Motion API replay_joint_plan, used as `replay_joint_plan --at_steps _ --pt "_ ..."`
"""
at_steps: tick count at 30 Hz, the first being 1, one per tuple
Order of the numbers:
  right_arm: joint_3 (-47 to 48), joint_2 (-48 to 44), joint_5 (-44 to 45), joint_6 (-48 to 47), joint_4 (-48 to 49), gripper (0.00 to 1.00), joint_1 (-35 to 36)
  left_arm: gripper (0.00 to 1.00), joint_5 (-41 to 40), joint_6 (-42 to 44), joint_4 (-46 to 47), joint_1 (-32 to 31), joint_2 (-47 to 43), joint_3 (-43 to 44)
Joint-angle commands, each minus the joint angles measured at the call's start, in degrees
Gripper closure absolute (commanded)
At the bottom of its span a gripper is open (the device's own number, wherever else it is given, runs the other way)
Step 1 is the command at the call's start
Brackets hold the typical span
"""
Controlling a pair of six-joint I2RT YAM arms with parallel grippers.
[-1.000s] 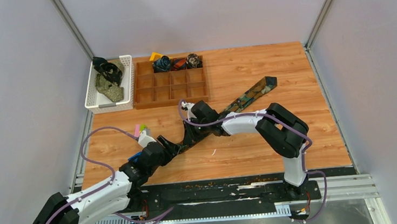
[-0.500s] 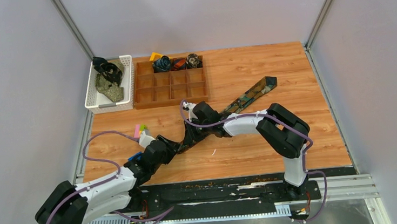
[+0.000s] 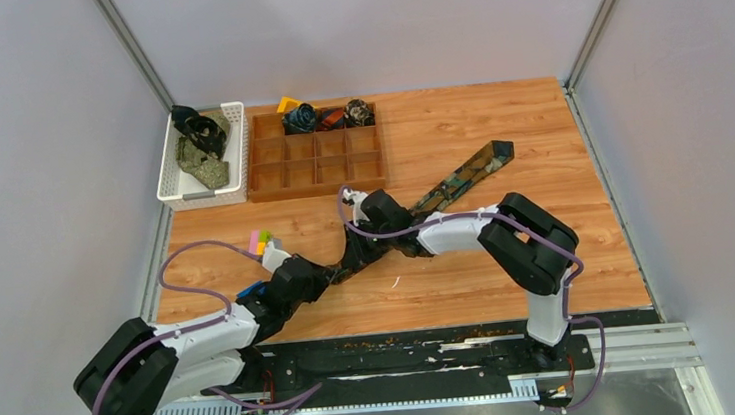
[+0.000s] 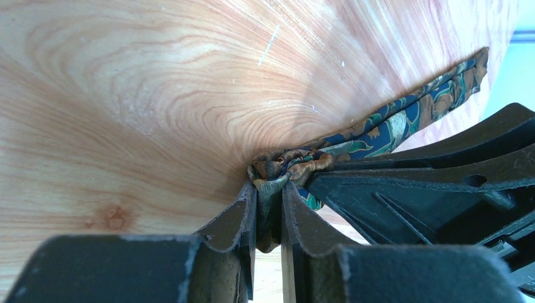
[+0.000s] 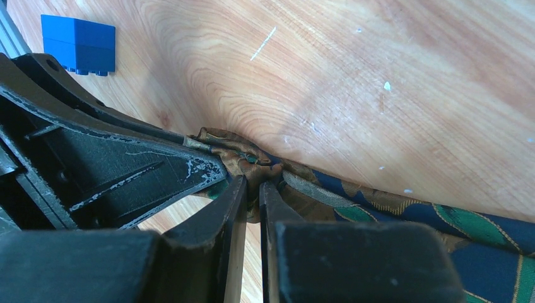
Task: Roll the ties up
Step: Roll the tie at the center of the board.
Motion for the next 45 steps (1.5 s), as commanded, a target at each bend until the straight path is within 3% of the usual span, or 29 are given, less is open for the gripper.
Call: replay_joint_plan --at_steps 1,5,9,16,25,34,45 --pt "-2.34 -1.55 2.80 -0.19 -4.15 0.95 -0.22 1.00 1.90 6.17 -3.21 -0.05 2.82 0.38" --pt "-0.88 -4.49 3.05 -1.04 -5.86 0.61 -0.14 1.00 4.20 10.65 -6.08 -0.05 3.18 2.26" --pt "1.03 -7.19 3.36 -1.90 -9.70 0.55 0.31 1.00 4.87 13.23 -10.28 -0.06 1.44 3.39" --pt "2.83 -10.01 4.19 -0.50 -11.35 0.71 3.38 1.00 2.34 14.14 -17.38 -0.05 -6.11 2.72" --pt "8.58 -3.60 3.90 0.69 -12.10 0.87 7.00 1.00 -0.28 13.80 -25.14 -0.05 -15.72 1.25" --pt "9.84 1.04 3.82 1.19 -11.39 0.94 7.70 1.00 -2.30 13.34 -31.06 -0.05 -23.72 1.09" --pt "10.23 3.32 3.41 1.32 -11.14 0.95 7.70 1.00 -1.80 13.24 -31.80 -0.05 -24.92 1.54"
